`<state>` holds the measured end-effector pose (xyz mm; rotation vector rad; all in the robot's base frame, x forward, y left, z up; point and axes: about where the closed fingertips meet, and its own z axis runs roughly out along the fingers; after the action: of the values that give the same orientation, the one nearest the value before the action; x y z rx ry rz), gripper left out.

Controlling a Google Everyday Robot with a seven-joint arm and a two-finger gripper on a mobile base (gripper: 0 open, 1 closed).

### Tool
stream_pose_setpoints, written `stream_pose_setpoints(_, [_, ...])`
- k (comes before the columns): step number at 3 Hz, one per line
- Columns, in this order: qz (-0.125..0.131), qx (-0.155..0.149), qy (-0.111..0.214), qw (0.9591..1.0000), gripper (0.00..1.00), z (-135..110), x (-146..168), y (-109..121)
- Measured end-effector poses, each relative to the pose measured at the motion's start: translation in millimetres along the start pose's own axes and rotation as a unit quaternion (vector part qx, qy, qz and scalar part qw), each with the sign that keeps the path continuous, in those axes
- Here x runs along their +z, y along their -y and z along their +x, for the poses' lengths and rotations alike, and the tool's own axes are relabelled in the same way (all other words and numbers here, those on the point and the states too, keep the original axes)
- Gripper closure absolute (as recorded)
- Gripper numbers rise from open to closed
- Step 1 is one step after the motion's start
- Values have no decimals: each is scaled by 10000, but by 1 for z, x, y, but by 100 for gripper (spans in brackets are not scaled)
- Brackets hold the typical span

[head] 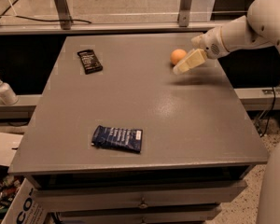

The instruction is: Move orange near rxbar blueberry

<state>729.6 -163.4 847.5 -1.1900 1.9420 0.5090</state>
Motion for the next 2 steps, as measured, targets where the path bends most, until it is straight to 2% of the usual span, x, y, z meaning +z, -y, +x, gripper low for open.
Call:
stream_pose_setpoints(1, [-5,118,23,9999,17,5,12,7])
stream_pose_setpoints(2, [-51,157,83,9998,40,3,21,9])
